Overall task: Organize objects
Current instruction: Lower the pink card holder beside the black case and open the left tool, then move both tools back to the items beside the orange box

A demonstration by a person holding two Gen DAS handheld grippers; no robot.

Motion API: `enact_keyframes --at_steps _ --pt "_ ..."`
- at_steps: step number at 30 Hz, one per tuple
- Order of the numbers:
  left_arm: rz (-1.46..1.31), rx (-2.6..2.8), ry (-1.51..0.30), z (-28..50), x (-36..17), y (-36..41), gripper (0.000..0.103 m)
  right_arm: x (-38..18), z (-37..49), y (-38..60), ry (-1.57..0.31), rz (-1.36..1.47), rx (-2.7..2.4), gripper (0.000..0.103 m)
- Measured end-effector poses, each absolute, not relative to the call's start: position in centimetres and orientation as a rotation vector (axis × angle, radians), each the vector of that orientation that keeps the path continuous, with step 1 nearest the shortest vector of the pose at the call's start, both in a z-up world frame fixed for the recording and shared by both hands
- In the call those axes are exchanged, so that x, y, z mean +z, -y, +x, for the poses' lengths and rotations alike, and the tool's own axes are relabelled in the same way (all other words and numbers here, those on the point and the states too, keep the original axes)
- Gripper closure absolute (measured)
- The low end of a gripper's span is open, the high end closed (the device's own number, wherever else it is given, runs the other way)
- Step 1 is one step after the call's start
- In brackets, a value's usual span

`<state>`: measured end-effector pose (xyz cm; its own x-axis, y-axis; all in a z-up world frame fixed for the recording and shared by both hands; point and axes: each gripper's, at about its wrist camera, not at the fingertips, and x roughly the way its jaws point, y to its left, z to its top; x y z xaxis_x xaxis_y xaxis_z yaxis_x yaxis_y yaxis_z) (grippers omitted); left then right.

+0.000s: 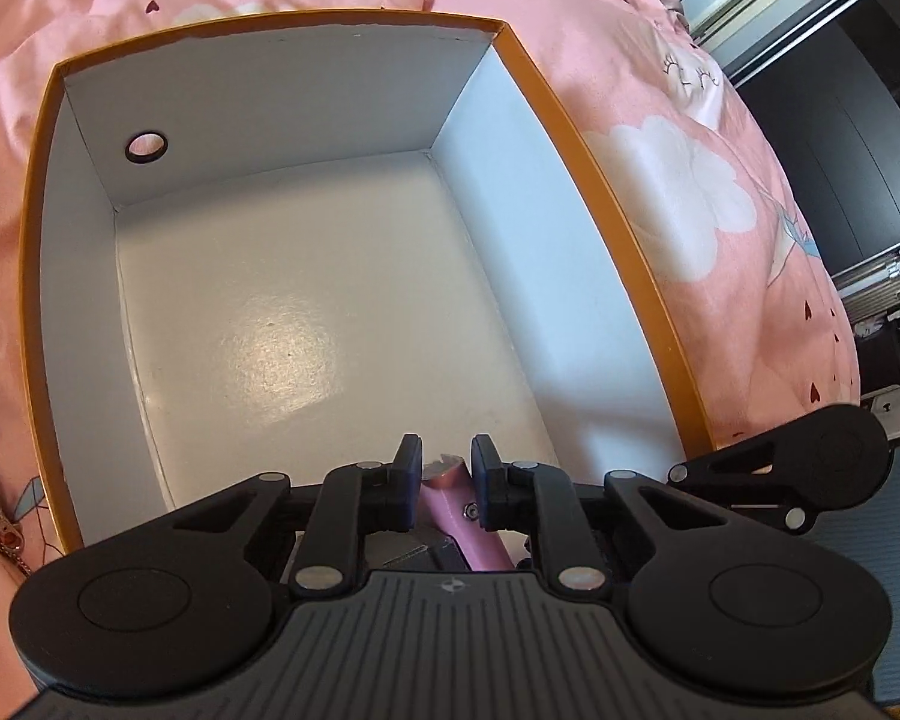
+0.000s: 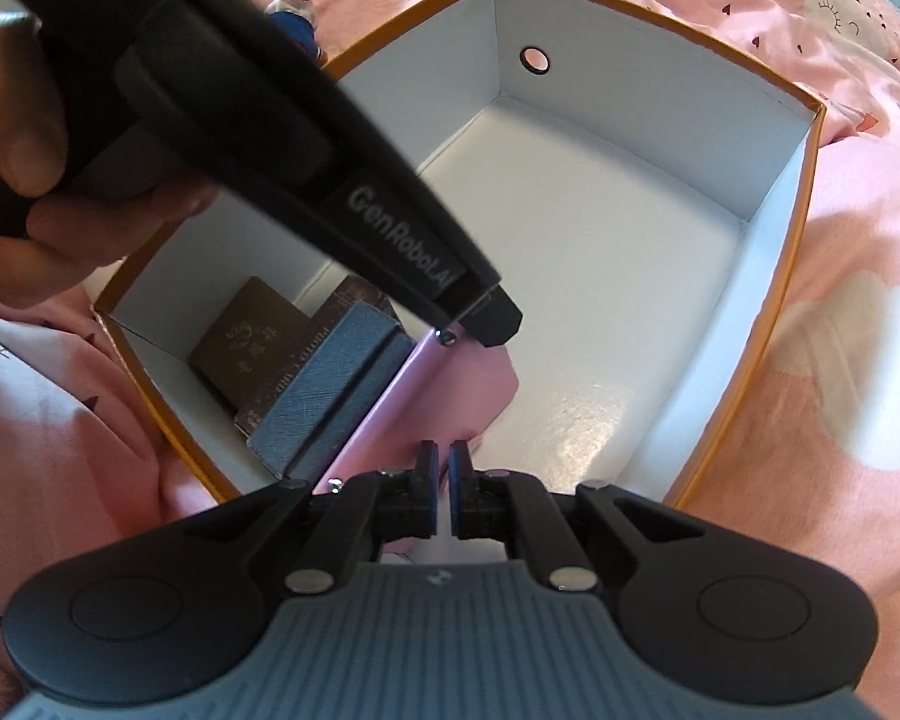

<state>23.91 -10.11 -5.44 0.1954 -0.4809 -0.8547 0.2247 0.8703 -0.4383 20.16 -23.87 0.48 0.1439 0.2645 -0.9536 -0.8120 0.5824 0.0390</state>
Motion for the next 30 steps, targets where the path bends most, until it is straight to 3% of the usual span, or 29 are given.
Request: enact_keyframes --at_steps 5,10,14,18,22,30 --pt "-0.265 -0.481 -1.261 23.7 -5.6 9.8 0.083 0.8 20.0 23.8 -1.161 -0.586 0.811 0.098" --pt "-0.243 -0.431 -1.170 22.8 -4.2 9.3 0.072 1.6 19.7 23.9 -1.115 -0.606 0.757 0.094" --pt "-0.232 -0.388 -1.061 21.1 -2.3 8.5 0.068 2.5 18.9 24.0 -1.036 -0.614 0.685 0.073" --pt "-0.190 -0.358 -0.964 19.0 -0.5 7.8 0.066 3.5 17.6 24.2 -0.953 -0.586 0.607 0.073" --pt "-0.125 -0.333 -0.856 16.7 1.2 6.9 0.060 4.6 14.9 24.0 -0.842 -0.493 0.519 0.059" --pt "-0.004 -0.246 -0.725 11.7 2.9 2.9 0.059 6.8 11.4 21.9 -0.691 -0.296 0.466 0.050"
